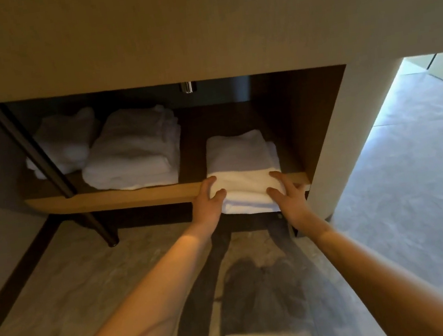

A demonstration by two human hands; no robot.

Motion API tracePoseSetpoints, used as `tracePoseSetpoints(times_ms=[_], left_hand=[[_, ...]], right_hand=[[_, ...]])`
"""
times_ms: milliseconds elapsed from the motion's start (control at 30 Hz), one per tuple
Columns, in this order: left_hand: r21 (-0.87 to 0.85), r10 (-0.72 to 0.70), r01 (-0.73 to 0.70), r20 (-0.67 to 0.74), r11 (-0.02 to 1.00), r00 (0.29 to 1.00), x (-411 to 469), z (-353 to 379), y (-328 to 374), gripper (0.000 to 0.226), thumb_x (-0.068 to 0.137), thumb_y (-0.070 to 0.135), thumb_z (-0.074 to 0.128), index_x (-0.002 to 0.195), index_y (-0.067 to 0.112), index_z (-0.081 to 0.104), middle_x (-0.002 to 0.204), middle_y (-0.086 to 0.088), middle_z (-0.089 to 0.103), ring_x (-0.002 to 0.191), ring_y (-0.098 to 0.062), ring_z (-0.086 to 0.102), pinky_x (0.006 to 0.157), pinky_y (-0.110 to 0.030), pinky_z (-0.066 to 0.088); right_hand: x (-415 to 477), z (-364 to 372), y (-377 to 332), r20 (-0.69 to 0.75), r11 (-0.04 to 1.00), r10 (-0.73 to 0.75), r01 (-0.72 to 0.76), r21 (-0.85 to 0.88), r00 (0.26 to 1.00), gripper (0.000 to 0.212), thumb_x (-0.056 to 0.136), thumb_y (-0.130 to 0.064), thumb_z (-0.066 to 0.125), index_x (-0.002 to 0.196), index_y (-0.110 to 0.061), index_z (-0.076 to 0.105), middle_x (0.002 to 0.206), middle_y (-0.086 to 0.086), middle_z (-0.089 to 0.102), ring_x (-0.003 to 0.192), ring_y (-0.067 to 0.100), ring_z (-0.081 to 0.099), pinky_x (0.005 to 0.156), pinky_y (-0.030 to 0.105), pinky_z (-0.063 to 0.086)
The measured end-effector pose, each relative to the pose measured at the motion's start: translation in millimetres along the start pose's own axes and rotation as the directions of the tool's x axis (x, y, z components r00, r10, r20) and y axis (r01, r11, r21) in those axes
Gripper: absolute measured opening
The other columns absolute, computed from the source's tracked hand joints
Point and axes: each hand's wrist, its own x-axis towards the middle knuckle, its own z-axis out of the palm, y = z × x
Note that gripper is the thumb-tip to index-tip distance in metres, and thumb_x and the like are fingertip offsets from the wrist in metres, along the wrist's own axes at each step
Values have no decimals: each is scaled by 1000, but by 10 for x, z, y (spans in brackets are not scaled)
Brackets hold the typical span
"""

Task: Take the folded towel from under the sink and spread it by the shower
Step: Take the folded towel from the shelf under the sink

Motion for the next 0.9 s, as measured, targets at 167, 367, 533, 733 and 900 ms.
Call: tracePoseSetpoints(times_ms=[167, 367, 533, 733, 900], left_hand=[[-64, 5, 1, 91, 998, 996, -190, -129, -77, 42, 94, 15, 58, 133, 28, 46, 136, 1, 41, 112, -15, 49, 77, -24, 50], [-5, -90, 97, 323, 995, 942, -317, -326, -283, 57, 89, 19, 63, 131, 51, 42, 131, 13, 35, 107, -8, 45, 80, -26, 52], [-16, -88, 104, 415, 994, 906, -279, -379, -469, 68, 79, 23, 75, 125, 59, 41, 127, 21, 34, 116, -16, 42, 82, -29, 53], [-60, -111, 146, 395, 987, 912, -199, -347, -452, 74, 75, 25, 80, 129, 58, 41, 131, 16, 39, 115, -16, 48, 76, -27, 58], [34, -312, 325, 388, 945, 867, -475, -489, -165, 74, 72, 19, 81, 123, 63, 49, 135, 16, 40, 122, -18, 43, 99, -41, 45]], right_hand=[[-112, -102, 113, 88, 996, -84, 84, 10, 993, 40, 96, -29, 57, 133, -36, 44, 146, 3, 34, 132, 29, 38, 113, 42, 36], [-372, -216, 242, 323, 962, -142, 54, 267, 936, 55, 93, -10, 62, 136, -29, 34, 130, -18, 39, 120, 12, 46, 90, 27, 54], [-396, -219, 356, 417, 951, -105, -32, 308, 903, 65, 87, -6, 68, 136, -35, 36, 117, -32, 47, 109, -7, 51, 82, 18, 53], [-401, -167, 329, 374, 969, -96, 0, 247, 923, 73, 81, -8, 74, 135, -43, 38, 132, -24, 39, 118, -5, 42, 88, 19, 52], [-812, -268, 130, 378, 955, 52, -156, 250, 924, 76, 74, -13, 80, 132, -49, 46, 120, -36, 42, 101, -21, 46, 69, 4, 49]])
